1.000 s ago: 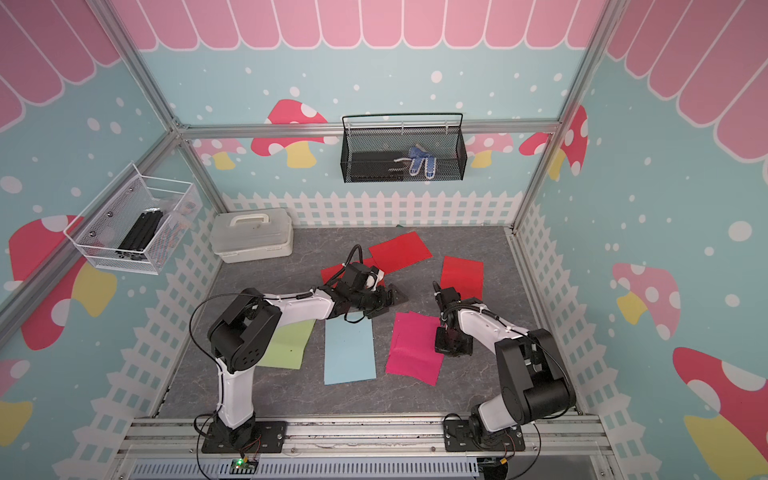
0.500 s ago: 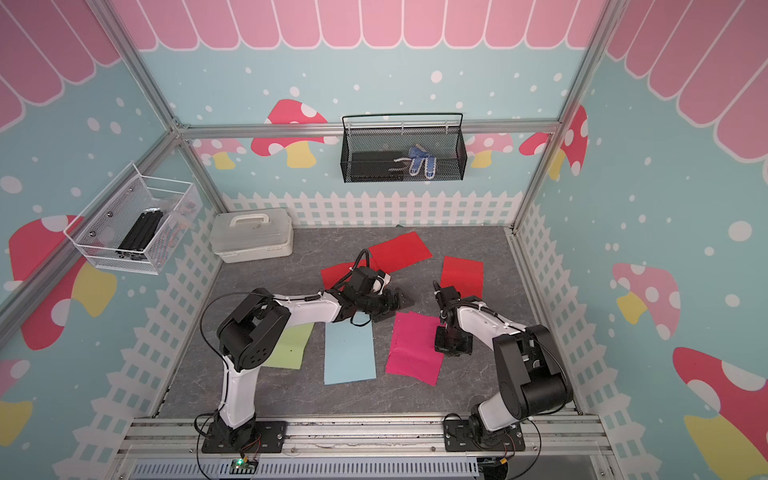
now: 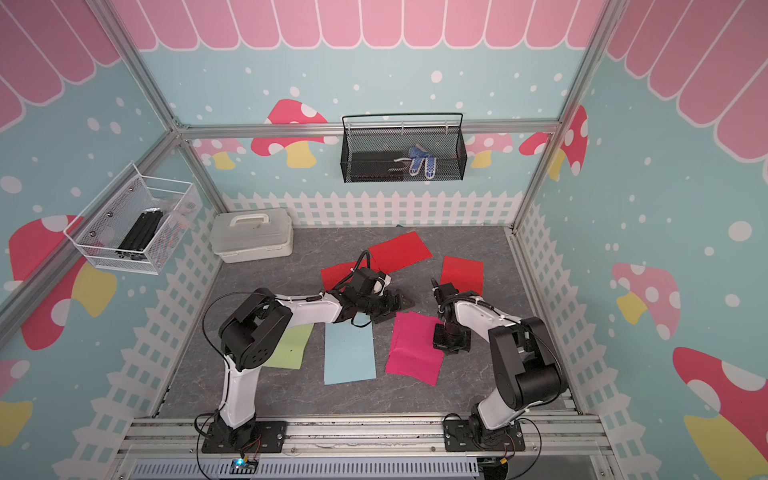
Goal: Sort the scattered colored papers by color
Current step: Adjust the colored paper at the center of the board.
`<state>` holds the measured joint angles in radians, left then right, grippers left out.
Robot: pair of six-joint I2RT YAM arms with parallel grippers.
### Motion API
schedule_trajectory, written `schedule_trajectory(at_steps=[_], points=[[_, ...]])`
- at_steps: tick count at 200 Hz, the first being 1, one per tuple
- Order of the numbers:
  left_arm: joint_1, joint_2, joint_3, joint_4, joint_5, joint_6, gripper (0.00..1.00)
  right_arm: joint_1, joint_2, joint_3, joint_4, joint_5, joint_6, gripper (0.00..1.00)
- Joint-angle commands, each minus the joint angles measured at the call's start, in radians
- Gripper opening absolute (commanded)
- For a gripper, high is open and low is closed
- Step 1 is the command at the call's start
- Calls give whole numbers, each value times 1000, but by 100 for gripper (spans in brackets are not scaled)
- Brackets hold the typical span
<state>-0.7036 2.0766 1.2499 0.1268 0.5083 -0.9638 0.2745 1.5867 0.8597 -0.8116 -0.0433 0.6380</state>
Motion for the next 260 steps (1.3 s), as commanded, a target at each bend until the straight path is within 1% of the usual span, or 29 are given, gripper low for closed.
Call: schedule_trajectory(at_steps=[1, 57, 122, 150, 170, 188, 198, 227, 248, 260], points=[[-5, 20, 7, 21, -9, -15, 98, 2, 74, -15, 161, -63, -4, 0], [-5, 19, 3, 27, -9, -15, 98, 3, 122, 38, 157, -82, -21, 0], [-5, 14, 0, 36, -10, -18, 98, 5, 160, 89, 128, -70, -54, 0], [-4, -6, -4, 34, -18, -12, 98, 5, 142, 95, 113, -51, -45, 0], [1, -29, 11, 8, -23, 9, 99, 5, 103, 96, 90, -7, -28, 0], [6, -61, 39, -41, -33, 43, 99, 5, 57, 110, 57, 35, -20, 7], [11, -83, 58, -78, -42, 65, 99, 5, 33, 122, 37, 52, -18, 13], [30, -165, 98, -167, -85, 128, 99, 5, -49, 164, -24, 93, -15, 19], [67, -212, 122, -217, -97, 168, 99, 5, -95, 205, -57, 103, -14, 22], [102, -223, 141, -256, -103, 196, 99, 6, -107, 240, -67, 95, -16, 28]])
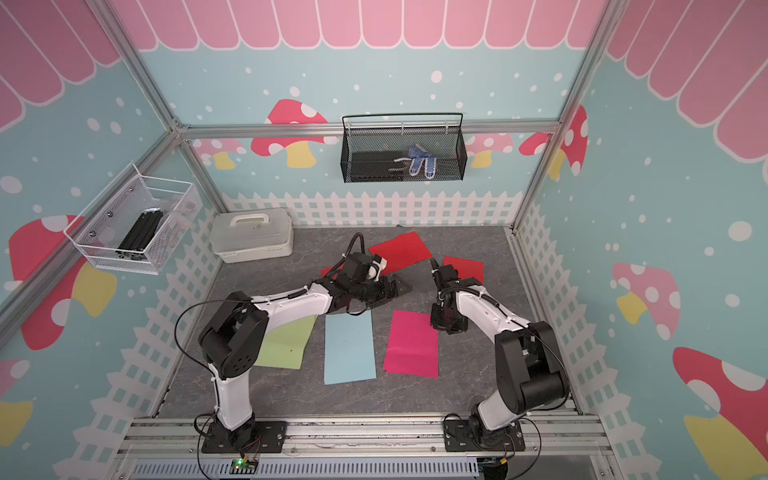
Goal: Sort the scattered colored papers by color
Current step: Adjust the colored paper at the center of the board.
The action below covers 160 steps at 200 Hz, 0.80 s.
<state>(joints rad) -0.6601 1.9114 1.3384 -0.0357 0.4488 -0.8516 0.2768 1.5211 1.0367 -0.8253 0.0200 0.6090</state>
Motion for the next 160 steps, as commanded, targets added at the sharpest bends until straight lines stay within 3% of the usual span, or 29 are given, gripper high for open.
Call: schedule_trajectory(at_steps=[1, 19, 57, 81, 125, 160], points=[[61, -59, 54, -96, -43, 86, 99, 4, -43, 67, -53, 30, 13, 29], [127, -60, 87, -162, -44, 126, 99, 5, -43, 139, -63, 3, 2, 32], [241, -41, 129, -251, -43, 193, 99, 7, -1, 253, 37, -150, 1, 62], [279, -17, 146, -257, -26, 206, 99, 5, 65, 288, 160, -264, 51, 69], [306, 8, 161, -268, -27, 222, 99, 15, 205, 281, 481, -592, 268, 65], [346, 58, 185, -273, -12, 227, 99, 72, 266, 240, 778, -691, 545, 67]])
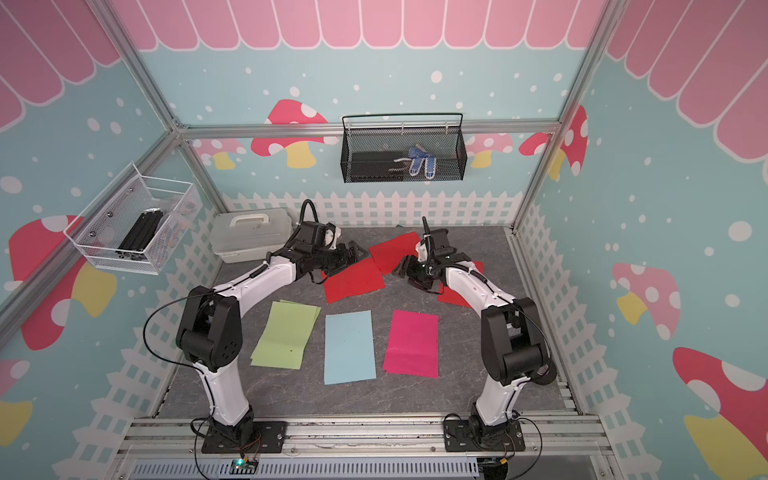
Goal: Sort the scattered colored papers by color
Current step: Adjust the colored paper at the center of the board, then pick up the colored paper from the center of the board.
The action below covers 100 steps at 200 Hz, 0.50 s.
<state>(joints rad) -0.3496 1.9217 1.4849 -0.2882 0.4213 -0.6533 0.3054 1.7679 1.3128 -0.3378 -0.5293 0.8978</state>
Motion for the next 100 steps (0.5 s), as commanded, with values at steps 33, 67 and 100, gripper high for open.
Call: schedule_trajectory(at_steps=[33, 67, 100], points=[[69, 89, 52, -26, 27, 36, 99, 122, 50, -102, 645, -102, 607, 66], [93, 131, 70, -29, 53, 48, 99, 211, 87, -31, 621, -44, 697, 65], [105, 159, 91, -28, 26, 83, 99, 246, 123, 7, 591, -24, 711, 65]])
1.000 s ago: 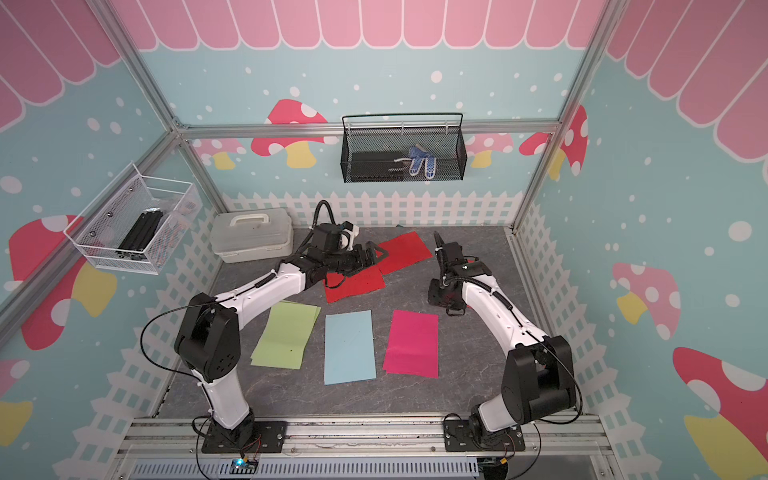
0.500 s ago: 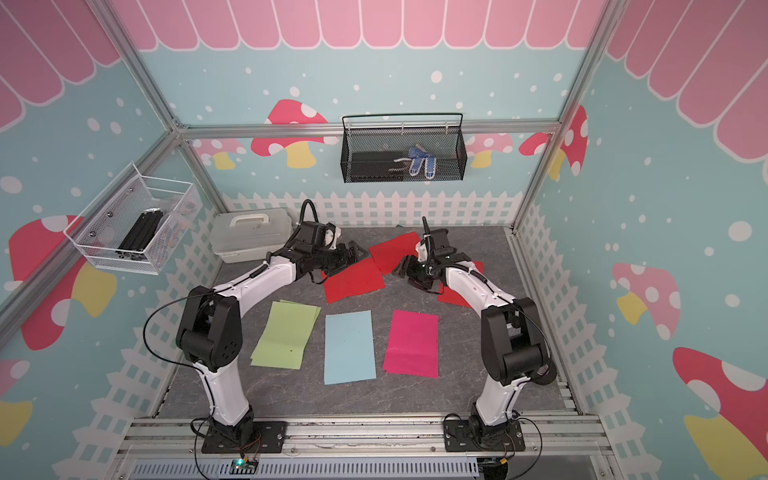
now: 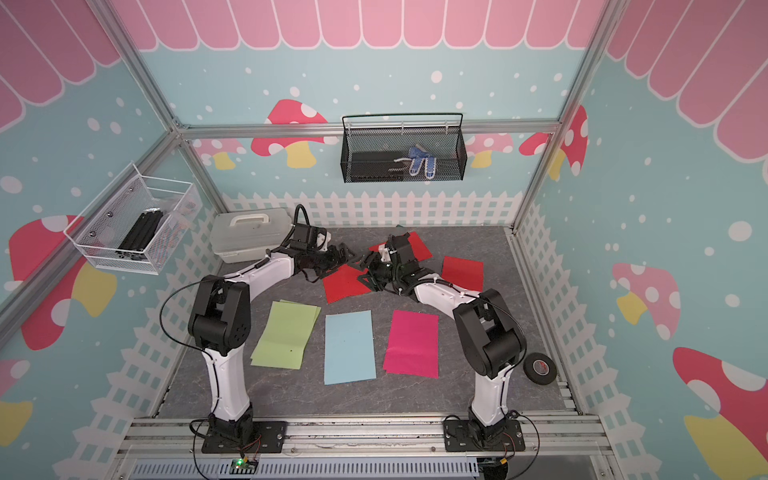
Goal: Sort the scattered colored papers by color
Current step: Pick up the colored paper from the center of the board.
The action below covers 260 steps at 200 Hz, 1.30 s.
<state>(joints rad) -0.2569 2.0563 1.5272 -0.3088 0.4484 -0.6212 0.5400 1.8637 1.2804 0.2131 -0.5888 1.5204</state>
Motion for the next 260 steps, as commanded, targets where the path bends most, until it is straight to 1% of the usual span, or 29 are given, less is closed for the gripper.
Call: schedule_trajectory(at_steps=[1, 33, 54, 66, 88, 100, 111, 128, 148, 176, 232, 260], points=[[14, 26, 50, -8, -1, 52, 99, 12, 27, 40, 40, 34, 88, 66], [49, 73, 112, -10, 14, 55, 99, 28, 68, 31, 54, 37, 105, 65], [70, 96, 154, -37, 27, 57, 99, 29, 56, 0, 29, 49, 75, 64], [78, 103, 165, -53, 29, 69, 99, 27, 54, 4, -39, 46, 9, 59], [88, 107, 174, -85, 39, 89, 99, 27, 87, 111, -331, 55, -194, 52], [92, 114, 182, -95, 34, 99, 99, 25, 104, 132, -362, 67, -245, 48], [97, 128, 195, -110, 35, 98, 99, 17, 122, 157, -407, 77, -273, 46], [104, 147, 207, -110, 39, 96, 98, 8, 155, 165, -401, 31, -255, 46], [105, 180, 239, -109, 45, 103, 99, 11, 174, 130, -344, -2, -210, 50], [112, 238, 309, -110, 62, 98, 99, 11, 204, 126, -300, -13, -200, 50], [121, 321, 405, -124, 79, 107, 99, 7, 263, 159, -299, -24, -203, 50], [123, 328, 394, -154, 74, 110, 99, -10, 254, 155, -335, 4, -242, 50]])
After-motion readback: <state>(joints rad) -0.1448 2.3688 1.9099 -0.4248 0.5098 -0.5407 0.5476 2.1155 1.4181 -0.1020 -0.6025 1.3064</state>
